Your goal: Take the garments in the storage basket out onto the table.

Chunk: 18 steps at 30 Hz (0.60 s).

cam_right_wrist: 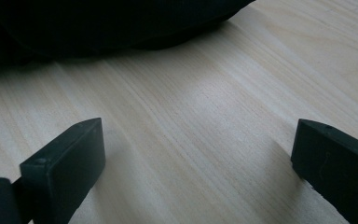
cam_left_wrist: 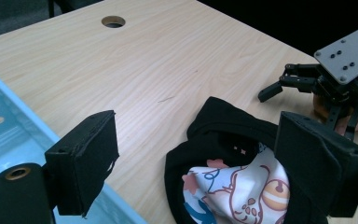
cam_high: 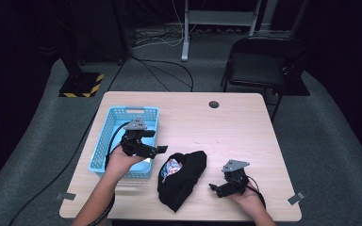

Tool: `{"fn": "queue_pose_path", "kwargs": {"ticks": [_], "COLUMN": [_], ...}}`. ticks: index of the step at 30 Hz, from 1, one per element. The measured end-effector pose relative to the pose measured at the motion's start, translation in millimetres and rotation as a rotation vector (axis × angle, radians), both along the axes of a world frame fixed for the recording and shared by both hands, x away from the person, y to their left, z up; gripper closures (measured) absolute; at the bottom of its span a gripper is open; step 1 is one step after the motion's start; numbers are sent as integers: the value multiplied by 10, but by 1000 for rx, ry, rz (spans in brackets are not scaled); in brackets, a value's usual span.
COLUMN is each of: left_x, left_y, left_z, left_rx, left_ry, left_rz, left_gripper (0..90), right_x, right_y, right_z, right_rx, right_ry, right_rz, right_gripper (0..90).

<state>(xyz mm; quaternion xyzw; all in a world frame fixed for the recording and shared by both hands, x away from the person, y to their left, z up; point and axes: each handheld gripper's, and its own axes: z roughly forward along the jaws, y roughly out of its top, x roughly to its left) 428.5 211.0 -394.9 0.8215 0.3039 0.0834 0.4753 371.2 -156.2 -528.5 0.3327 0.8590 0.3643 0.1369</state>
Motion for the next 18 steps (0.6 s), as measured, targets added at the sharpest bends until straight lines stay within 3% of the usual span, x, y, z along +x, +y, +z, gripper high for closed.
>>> {"fn": "queue_pose_path", "kwargs": {"ticks": [11, 18], "left_x": [69, 103], "left_y": [205, 367], "left_z": [-9, -14], "left_rx": [-3, -28], "left_ry": [-3, 4], "left_rz": [70, 121], "left_gripper": [132, 133], "right_x": [0, -1], "right_y": [1, 2], "right_z": [0, -1], "right_rx": [-1, -2], "right_ry": [-1, -2], "right_rz": [0, 0], "right_gripper": [21, 21]}}
